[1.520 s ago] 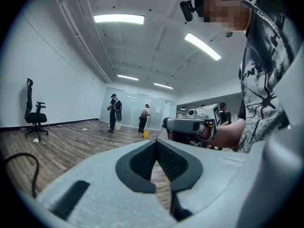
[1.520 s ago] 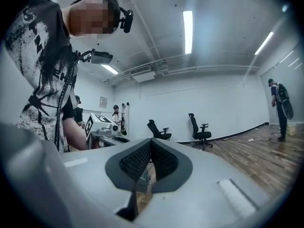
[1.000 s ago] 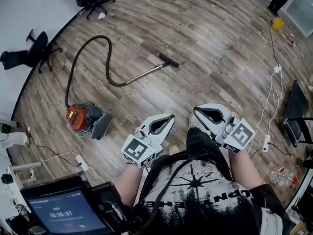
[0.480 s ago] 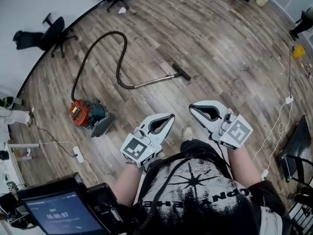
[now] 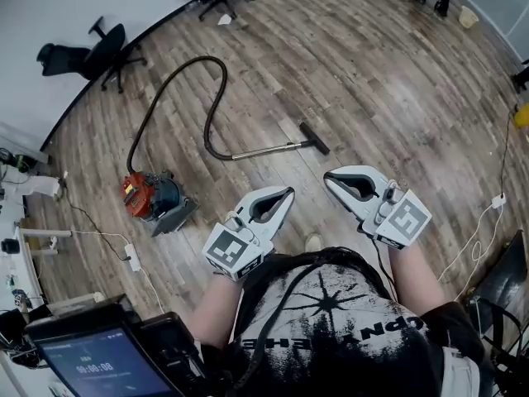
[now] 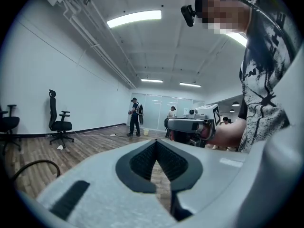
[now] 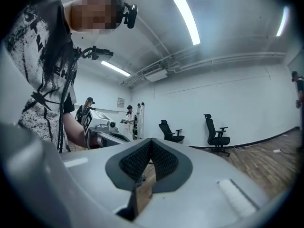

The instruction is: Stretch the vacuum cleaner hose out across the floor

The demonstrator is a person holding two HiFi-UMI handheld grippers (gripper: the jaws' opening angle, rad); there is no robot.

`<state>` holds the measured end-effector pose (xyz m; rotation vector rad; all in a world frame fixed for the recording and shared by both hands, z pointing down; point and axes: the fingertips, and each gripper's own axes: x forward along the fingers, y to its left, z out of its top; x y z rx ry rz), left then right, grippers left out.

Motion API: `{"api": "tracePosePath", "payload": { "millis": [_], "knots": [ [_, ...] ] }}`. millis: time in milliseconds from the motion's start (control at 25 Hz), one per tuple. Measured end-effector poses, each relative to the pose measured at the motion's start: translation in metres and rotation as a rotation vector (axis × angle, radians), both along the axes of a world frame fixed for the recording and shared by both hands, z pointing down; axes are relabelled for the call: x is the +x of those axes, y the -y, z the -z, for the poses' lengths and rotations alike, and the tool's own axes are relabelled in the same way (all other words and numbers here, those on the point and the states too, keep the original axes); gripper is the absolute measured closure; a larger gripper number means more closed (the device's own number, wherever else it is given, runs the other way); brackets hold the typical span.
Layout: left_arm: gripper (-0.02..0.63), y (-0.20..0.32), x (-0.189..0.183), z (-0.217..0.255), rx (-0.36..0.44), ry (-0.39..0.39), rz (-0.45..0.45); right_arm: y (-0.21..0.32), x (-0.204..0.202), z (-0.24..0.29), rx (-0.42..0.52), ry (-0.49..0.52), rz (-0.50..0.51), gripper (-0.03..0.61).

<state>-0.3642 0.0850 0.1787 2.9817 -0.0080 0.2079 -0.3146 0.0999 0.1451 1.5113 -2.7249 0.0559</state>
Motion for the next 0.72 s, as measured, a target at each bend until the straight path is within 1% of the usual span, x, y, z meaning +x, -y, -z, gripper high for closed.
{"api": "tracePosePath", "payload": {
  "millis": [200,400,600,720],
  "knots": [
    [0.612,0.016,0.023,-0.004,0.01,0.006,0.026,0.016,0.027,-0.004,0.009,0.014,0.012,0.571],
    [0.612,0.04,0.036,-0.008,0.003,0.001,0.044,0.041,0.038,-0.012,0.003,0.019,0.029,0.571],
    [0.612,0.082,0.041,-0.015,-0.02,0.006,0.045,0.086,0.039,-0.012,-0.007,0.008,0.038,0.571],
    [0.612,0.116,0.05,-0.014,-0.033,-0.006,0.024,0.12,0.047,-0.009,-0.016,-0.011,0.017,0.571]
  ]
}}
